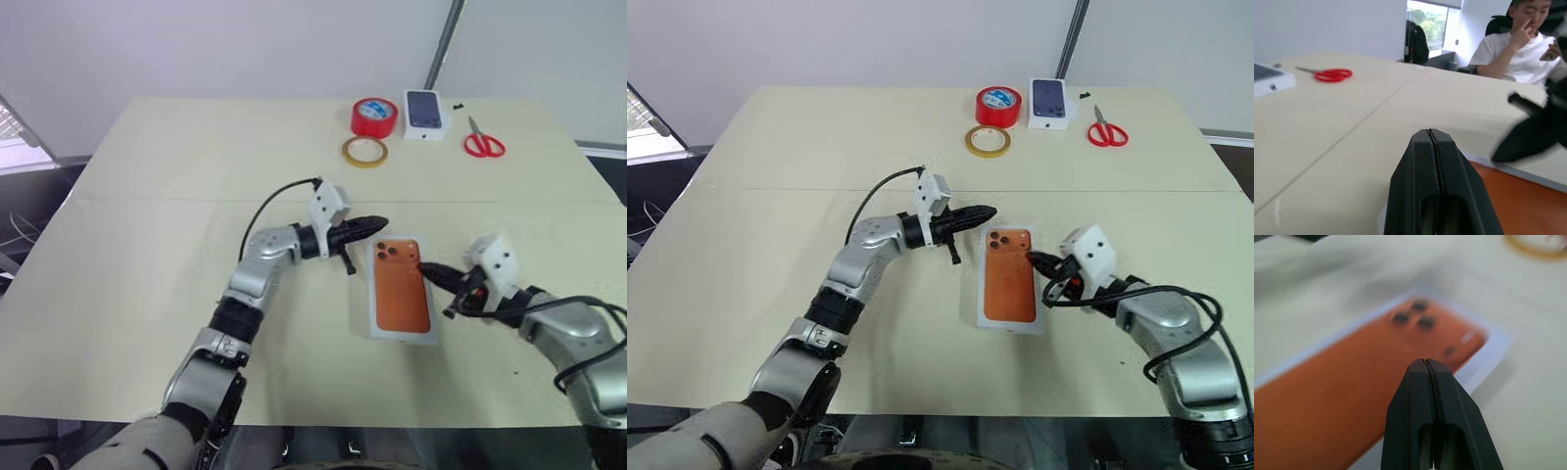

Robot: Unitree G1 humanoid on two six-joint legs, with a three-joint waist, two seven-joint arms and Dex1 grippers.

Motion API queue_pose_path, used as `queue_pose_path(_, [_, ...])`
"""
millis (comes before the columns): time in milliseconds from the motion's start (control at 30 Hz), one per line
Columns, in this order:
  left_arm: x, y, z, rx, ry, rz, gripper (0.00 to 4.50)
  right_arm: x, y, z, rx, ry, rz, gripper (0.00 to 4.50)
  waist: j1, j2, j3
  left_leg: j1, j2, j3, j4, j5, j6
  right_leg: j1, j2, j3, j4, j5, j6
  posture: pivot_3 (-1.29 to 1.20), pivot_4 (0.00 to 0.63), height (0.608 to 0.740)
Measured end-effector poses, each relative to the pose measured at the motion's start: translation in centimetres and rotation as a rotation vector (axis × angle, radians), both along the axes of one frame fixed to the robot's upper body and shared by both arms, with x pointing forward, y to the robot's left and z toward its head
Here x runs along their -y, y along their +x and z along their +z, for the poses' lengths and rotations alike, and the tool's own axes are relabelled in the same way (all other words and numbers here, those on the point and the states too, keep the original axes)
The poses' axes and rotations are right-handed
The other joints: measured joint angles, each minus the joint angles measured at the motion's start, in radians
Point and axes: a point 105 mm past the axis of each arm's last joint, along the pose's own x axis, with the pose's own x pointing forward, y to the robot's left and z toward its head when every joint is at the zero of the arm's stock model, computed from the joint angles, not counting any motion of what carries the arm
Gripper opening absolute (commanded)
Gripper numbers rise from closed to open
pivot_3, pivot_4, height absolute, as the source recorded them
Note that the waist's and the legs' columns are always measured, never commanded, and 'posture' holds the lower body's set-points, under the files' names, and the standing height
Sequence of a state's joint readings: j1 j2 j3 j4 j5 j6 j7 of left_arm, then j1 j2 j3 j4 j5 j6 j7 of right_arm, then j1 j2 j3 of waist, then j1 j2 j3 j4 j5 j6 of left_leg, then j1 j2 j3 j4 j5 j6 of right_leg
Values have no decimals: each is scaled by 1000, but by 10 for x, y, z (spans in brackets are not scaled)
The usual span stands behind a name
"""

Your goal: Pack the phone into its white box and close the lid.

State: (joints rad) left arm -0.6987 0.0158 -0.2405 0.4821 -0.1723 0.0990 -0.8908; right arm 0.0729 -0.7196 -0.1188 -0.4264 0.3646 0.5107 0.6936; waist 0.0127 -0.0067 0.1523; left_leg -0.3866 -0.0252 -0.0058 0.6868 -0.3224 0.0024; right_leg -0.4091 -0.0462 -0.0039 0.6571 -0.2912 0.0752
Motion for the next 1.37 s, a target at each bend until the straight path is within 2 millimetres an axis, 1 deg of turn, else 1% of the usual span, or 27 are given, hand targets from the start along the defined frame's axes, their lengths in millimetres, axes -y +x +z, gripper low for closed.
queue_pose_path(67, [3, -1, -24, -45, 71, 4, 0, 0, -6, -8, 6, -91, 39, 21, -2, 0, 0, 2, 0, 0, 0, 0, 0, 1, 0, 0, 1, 0, 0, 0, 150, 740])
queue_pose_path(100, [4, -2, -26, -39, 78, 5, 0, 0, -8, -9, 13, -125, 56, 21, -2, 0, 0, 3, 0, 0, 0, 0, -1, 2, 0, 0, 1, 0, 0, 0, 150, 740])
queue_pose_path(200, [5, -6, -33, -57, 114, -18, 0, 0, -11, -13, 23, -174, 70, 21, 0, -3, -2, 18, 1, 0, -4, 0, 0, 17, 1, 0, -4, -1, 0, 0, 150, 740])
queue_pose_path(267, [4, -7, -35, -81, 122, -24, 0, 0, -10, -13, 28, -173, 64, 21, -2, -6, -4, 18, 1, 0, -4, 0, 0, 18, 1, 0, -5, -1, 0, 0, 150, 740])
queue_pose_path(367, [-1, -6, -35, -102, 119, -27, 788, -2, -7, -12, 15, -131, 49, 0, -6, -9, -7, 18, 2, 0, -4, 0, 0, 18, 1, 0, -5, 0, 0, 0, 150, 740])
queue_pose_path(400, [-1, -5, -34, -96, 118, -20, 1259, -3, -7, -12, 10, -122, 51, 255, -6, -9, -7, 18, 2, 0, -4, 0, 0, 18, 1, 0, -5, 0, 0, 0, 150, 740])
queue_pose_path(467, [-6, -2, -33, -89, 117, -5, 2166, -6, -4, -9, -2, -65, 44, 845, -11, -9, -7, 18, 3, 0, -4, 0, 0, 17, 1, 0, -4, 0, 0, 0, 150, 740])
queue_pose_path(500, [-9, -1, -31, -81, 114, 0, 2675, -9, -3, -9, -5, -44, 47, 1313, -12, -8, -7, 18, 3, 0, -4, 0, 0, 17, 1, 0, -4, 0, 0, 0, 150, 740])
queue_pose_path(533, [-14, 0, -30, -77, 114, 4, 3015, -11, -2, -7, -5, -15, 51, 1731, -14, -8, -7, 17, 3, 0, -4, 0, 0, 15, 1, 1, -4, 0, 0, 0, 150, 740])
queue_pose_path(567, [-25, 2, -29, -67, 124, 10, 3546, -14, 2, -3, 5, 31, 49, 2252, -21, -8, -7, 14, 3, 0, -4, 0, -1, 13, 1, 1, -3, 0, 0, 0, 150, 740])
queue_pose_path(633, [-48, 6, -29, -60, 143, 32, 4481, -7, 12, 9, 39, 66, 28, 3224, -25, -6, -5, 13, 2, 0, -3, 0, -1, 11, 0, 1, -2, 0, 0, 0, 150, 740])
queue_pose_path(667, [-60, 8, -29, -61, 142, 49, 4500, -2, 16, 16, 55, 77, 19, 3622, -24, -5, -5, 13, 2, 0, -4, 0, -1, 11, 0, 1, -2, 0, 0, 0, 150, 740])
queue_pose_path(700, [-73, 10, -27, -59, 140, 68, 4500, 5, 19, 23, 78, 75, 4, 4179, -22, -5, -5, 12, 2, 0, -4, 0, -1, 11, 0, 1, -2, 0, 0, 0, 150, 740])
queue_pose_path(733, [-80, 10, -24, -53, 134, 75, 4500, 9, 21, 26, 88, 73, 0, 4422, -19, -5, -5, 12, 2, 0, -4, 0, -1, 10, 0, 1, -3, 0, 0, 0, 150, 740])
queue_pose_path(867, [-124, 10, -13, 5, 175, 147, 4500, 18, 27, 38, 96, 97, 19, 4422, -18, -4, -4, 11, 2, 0, -4, 0, -1, 10, -1, 1, -4, 0, 0, 0, 150, 740])
queue_pose_path(933, [-145, 5, -11, 19, 184, 175, 4500, 23, 23, 48, 108, 115, 50, 4422, -18, -4, -4, 11, 2, 0, -5, 0, -1, 10, -1, 1, -4, 0, 0, 0, 150, 740])
queue_pose_path(1000, [-160, 3, -14, 9, 198, 220, 4500, 29, 18, 54, 120, 107, 69, 4422, -14, -3, -4, 11, 2, 0, -5, 0, -1, 10, -1, 1, -5, 0, 0, 0, 150, 740])
queue_pose_path(1033, [-167, 1, -16, 4, 206, 243, 4500, 32, 14, 53, 112, 91, 81, 4422, -11, -3, -4, 11, 2, 0, -5, 0, -1, 10, -1, 1, -5, 0, 0, 0, 150, 740])
queue_pose_path(1133, [-198, -11, -28, -32, 245, 302, 4500, 47, -1, 41, 54, 78, 86, 4422, -6, -3, -3, 11, 2, 0, -6, 0, 0, 10, -2, 1, -6, 0, 0, 0, 150, 740])
queue_pose_path(1267, [-229, -30, -39, -77, 277, 345, 4500, 70, -24, 33, -2, 36, 77, 4422, -1, 0, -2, 11, 2, 0, -7, 0, 0, 11, -2, 1, -7, -1, -1, 0, 150, 740])
queue_pose_path(1367, [-249, -37, -39, -91, 282, 398, 4500, 83, -35, 32, -6, 22, 57, 4422, -1, 0, -2, 12, 2, 0, -7, 0, 0, 11, -3, 1, -7, -1, -1, 0, 150, 740])
